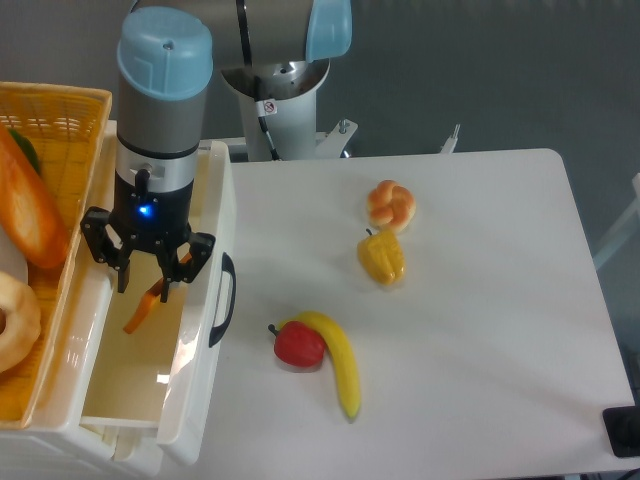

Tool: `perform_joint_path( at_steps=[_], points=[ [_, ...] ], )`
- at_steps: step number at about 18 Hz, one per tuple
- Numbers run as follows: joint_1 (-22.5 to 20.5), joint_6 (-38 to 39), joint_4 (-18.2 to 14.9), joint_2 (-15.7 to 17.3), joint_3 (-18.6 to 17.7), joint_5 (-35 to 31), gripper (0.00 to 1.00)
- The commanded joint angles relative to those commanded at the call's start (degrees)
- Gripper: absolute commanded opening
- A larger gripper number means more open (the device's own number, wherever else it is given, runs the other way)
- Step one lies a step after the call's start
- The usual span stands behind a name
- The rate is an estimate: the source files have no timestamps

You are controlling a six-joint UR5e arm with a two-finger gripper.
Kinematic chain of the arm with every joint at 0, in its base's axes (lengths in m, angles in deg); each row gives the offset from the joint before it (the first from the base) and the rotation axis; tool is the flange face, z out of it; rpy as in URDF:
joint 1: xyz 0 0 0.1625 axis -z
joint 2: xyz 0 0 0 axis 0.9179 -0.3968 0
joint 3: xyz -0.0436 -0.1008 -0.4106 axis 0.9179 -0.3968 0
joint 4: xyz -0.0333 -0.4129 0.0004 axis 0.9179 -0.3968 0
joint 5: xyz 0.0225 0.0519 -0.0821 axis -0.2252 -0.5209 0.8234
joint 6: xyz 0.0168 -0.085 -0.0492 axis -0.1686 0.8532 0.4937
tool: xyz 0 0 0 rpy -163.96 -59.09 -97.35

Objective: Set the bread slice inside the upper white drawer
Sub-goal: 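Open the gripper to release the bread slice in the drawer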

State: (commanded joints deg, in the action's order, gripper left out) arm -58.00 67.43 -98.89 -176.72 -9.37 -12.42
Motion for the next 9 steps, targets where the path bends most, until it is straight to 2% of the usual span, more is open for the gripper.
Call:
perform_joint_path(
  at_steps=[6,9],
  points=[
    [-1.05,0.00,-0.17,2.11,-0.18,0.09,0.54],
    [-3.68,0.00,-0.26,2.90,-0.18,0.18,0.54]
  ],
)
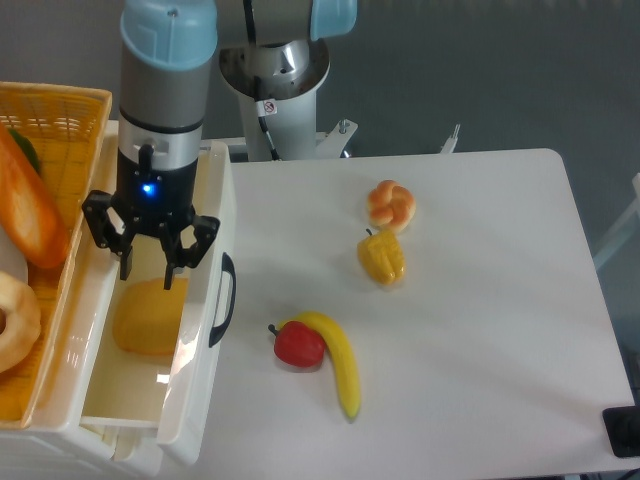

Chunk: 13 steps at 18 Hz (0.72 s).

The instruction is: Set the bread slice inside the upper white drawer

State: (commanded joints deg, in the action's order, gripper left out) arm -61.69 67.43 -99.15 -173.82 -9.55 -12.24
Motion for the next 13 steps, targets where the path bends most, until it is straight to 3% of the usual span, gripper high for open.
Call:
perform_joint_path(
  at_steps=[6,9,11,13],
  points=[
    [-7.38,-0.17,0.26,0.44,0.18,-0.18,0.62],
    [-10.72,-4.81,0.26,0.35,0.26,-0.18,0.79],
    [-11.96,-6.59,0.26,0.09,0.26,-0.18,0.81],
    [-12.40,-7.81,0.35,0.00,0.35,-0.26,1.00]
  ],
)
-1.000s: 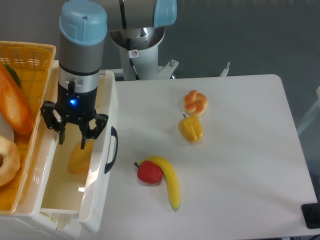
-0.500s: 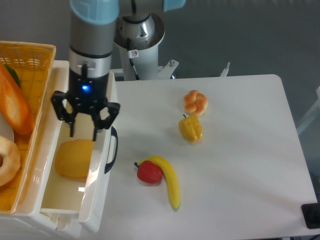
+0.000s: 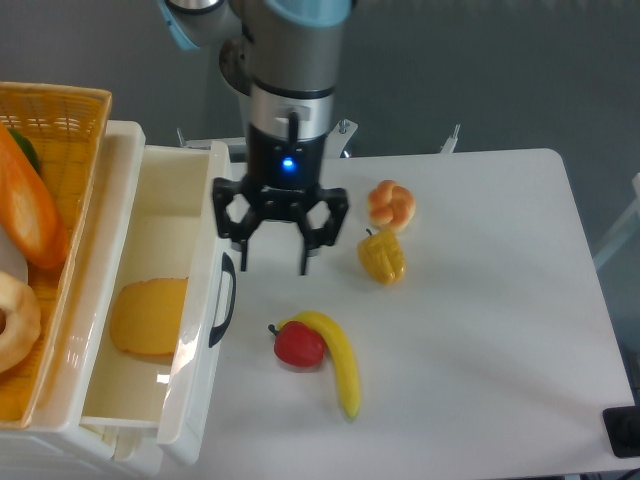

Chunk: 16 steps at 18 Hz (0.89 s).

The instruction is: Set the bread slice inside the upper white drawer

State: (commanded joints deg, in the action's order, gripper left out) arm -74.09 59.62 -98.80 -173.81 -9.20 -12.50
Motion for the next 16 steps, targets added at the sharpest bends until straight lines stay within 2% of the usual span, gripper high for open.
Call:
perform_joint_path(
  at_steps=[4,9,11,14,16],
  points=[
    [-1.58,-3.78,-0.09,-0.61,0.09,-0.09,1.00],
    [-3.96,-12.30,-0.09,-1.84,-0.88,-0.61,1.00],
    [-4.40,-15.55,0.09,-3.16,-0.70,-3.67,1.00],
    [-4.31,-24.59,0.09,-4.83,-0.70,-11.49,1.00],
    [-4.13,-25.67,0.26,-6.32,-0.97,-15.71,1.00]
  ],
)
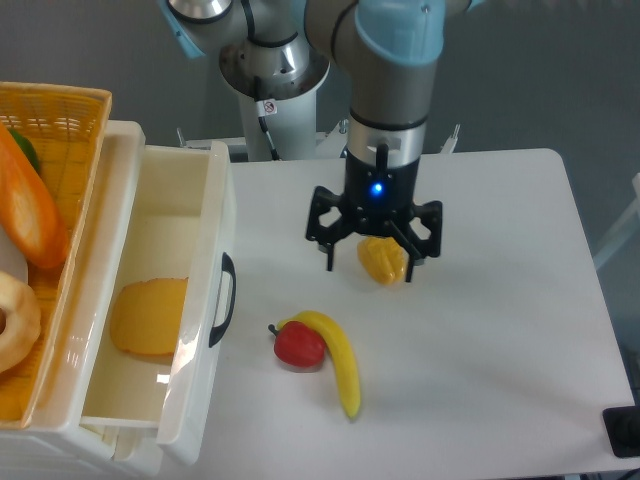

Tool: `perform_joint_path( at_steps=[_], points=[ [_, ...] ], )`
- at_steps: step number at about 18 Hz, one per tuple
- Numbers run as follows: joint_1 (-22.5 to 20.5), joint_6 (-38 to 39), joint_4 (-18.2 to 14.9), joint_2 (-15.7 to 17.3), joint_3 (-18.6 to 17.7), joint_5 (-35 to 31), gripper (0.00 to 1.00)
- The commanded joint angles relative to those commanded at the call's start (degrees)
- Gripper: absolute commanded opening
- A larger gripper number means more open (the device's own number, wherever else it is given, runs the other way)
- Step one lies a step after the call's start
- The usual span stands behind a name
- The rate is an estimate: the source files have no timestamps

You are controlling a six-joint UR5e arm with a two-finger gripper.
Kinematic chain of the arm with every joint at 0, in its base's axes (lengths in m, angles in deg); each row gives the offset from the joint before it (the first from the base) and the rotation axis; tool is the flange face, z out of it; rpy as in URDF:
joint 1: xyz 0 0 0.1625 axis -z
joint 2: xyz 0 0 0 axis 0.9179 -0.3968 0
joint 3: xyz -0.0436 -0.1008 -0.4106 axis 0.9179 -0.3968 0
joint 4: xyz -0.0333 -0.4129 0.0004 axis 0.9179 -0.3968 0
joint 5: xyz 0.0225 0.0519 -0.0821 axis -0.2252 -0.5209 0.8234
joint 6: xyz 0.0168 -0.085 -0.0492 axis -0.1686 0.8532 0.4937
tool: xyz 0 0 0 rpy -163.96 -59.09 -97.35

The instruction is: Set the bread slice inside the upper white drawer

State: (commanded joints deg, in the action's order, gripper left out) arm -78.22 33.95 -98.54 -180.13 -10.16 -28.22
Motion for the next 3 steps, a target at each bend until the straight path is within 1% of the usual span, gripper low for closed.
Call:
perform_joint_path(
  at_steps=[2,3],
  points=[
    [0.00,0.00,1.22,-1.58,0.35,-1.50,1.00],
    [0.09,0.00,1.32,-2.03,0.26,-3.08,1.00]
  ],
)
